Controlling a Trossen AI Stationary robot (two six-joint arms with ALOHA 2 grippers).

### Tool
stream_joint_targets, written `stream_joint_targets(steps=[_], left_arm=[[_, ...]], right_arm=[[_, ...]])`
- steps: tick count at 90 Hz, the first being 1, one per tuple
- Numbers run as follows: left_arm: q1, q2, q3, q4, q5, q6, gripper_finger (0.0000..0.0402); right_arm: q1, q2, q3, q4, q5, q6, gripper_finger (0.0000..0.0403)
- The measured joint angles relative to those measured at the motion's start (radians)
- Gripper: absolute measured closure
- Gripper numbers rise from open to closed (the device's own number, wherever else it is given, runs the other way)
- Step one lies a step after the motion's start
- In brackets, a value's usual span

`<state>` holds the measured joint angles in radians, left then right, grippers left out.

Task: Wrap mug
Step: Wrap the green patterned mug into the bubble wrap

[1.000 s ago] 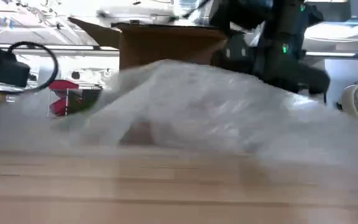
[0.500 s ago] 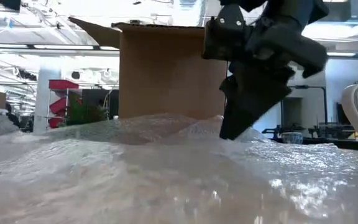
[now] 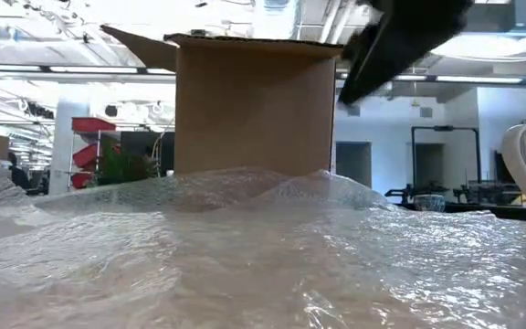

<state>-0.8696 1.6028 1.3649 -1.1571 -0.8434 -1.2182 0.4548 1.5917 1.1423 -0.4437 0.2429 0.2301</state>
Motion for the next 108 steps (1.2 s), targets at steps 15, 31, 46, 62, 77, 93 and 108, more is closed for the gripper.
stream_joint_targets(steps=[15,31,46,62,77,93,108], left_arm=[[0.047,0.000,-0.025,0.205,0.013,0.234,0.0279],[0.092,0.001,-0.026,0.299,0.045,0.390,0.0279],[0.126,0.001,-0.026,0.328,0.055,0.460,0.0279],[0.145,0.002,-0.026,0.329,0.055,0.486,0.0279],[0.145,0.002,-0.026,0.329,0.055,0.492,0.0279],[0.144,0.002,-0.027,0.330,0.055,0.492,0.0279],[0.142,0.002,-0.027,0.330,0.055,0.495,0.0279]], right_arm=[[0.096,-0.126,0.000,-0.103,0.099,0.029,0.0270],[0.164,-0.200,0.000,-0.198,0.097,0.257,0.0270],[0.184,-0.197,0.021,-0.358,-0.035,0.301,0.0269],[0.192,-0.198,0.040,-0.530,-0.144,0.463,0.0238],[0.215,-0.187,0.041,-0.670,-0.166,0.583,0.0183],[0.225,-0.112,0.013,-0.773,-0.143,0.660,0.0165],[0.225,-0.012,-0.001,-0.772,-0.140,0.651,0.0195]])
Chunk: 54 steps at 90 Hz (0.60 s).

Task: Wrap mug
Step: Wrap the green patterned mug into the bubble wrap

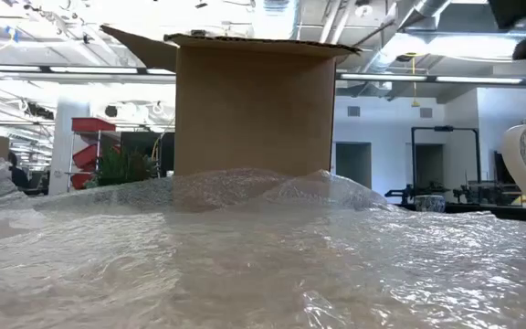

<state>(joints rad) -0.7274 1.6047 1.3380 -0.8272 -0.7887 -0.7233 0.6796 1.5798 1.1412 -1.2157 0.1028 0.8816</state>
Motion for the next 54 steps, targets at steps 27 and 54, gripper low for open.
stream_joint_targets(steps=[27,54], left_arm=[[-0.001,0.000,0.000,0.000,-0.002,0.001,0.0279],[-0.001,0.000,0.000,0.000,-0.003,0.001,0.0279]], right_arm=[[-0.022,0.096,0.000,-0.010,-0.013,-0.058,0.0385],[-0.096,0.083,0.205,-0.032,0.058,-0.139,0.0396]])
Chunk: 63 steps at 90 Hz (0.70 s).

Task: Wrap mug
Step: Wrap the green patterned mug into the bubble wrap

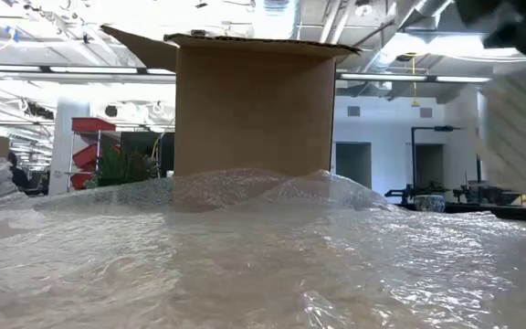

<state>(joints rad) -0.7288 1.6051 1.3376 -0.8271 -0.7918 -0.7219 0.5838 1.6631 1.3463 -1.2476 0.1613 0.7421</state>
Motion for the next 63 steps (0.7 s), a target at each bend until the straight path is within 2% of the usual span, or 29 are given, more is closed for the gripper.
stream_joint_targets(steps=[14,36,45,63], left_arm=[[0.000,0.000,0.000,-0.001,-0.011,0.000,0.0279],[0.000,0.000,0.000,-0.001,-0.021,-0.010,0.0279],[-0.006,0.000,0.000,-0.002,-0.021,-0.012,0.0279],[-0.017,0.000,0.000,-0.004,-0.021,-0.013,0.0279]], right_arm=[[-0.057,0.115,0.141,0.149,0.001,-0.186,0.0398],[-0.143,0.366,0.365,0.111,0.002,-0.367,0.0397],[-0.165,0.417,0.393,0.089,0.002,-0.409,0.0394],[-0.189,0.435,0.389,0.063,-0.001,-0.466,0.0389]])
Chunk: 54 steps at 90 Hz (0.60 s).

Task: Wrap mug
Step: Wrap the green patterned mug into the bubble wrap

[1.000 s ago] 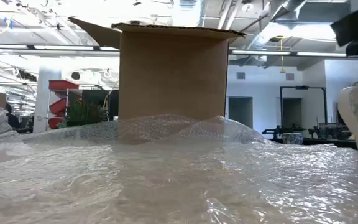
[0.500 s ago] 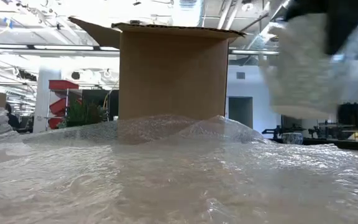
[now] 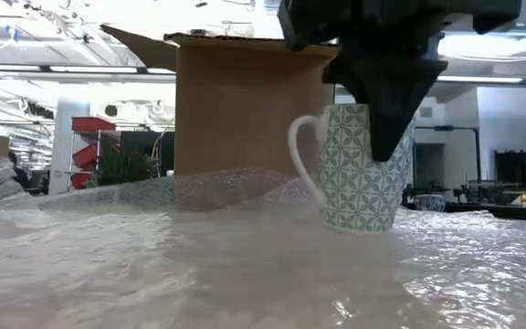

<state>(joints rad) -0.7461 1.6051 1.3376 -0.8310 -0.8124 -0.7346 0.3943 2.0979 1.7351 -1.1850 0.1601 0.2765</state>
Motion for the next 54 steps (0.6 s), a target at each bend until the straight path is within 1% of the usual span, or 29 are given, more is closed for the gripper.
stream_joint_targets(steps=[6,11,24,40,46,54], left_arm=[[-0.001,0.000,0.000,0.000,0.000,0.000,0.0279],[-0.002,0.000,0.000,-0.001,0.000,-0.001,0.0279],[-0.002,0.000,0.000,-0.001,0.000,-0.002,0.0279],[-0.002,0.000,0.000,-0.002,0.001,-0.003,0.0279],[-0.002,0.000,0.000,-0.002,0.001,-0.003,0.0279],[-0.005,0.000,0.000,-0.003,0.001,-0.009,0.0279]], right_arm=[[0.000,0.001,0.000,0.000,0.000,-0.025,0.0379],[0.000,0.001,0.000,0.002,0.000,-0.039,0.0364],[0.000,-0.007,0.005,-0.028,0.001,-0.039,0.0309],[0.019,-0.055,0.005,-0.054,0.011,-0.011,0.0246],[0.038,-0.090,0.001,-0.053,0.053,0.009,0.0232],[0.071,-0.157,-0.034,-0.055,0.121,0.051,0.0222]])
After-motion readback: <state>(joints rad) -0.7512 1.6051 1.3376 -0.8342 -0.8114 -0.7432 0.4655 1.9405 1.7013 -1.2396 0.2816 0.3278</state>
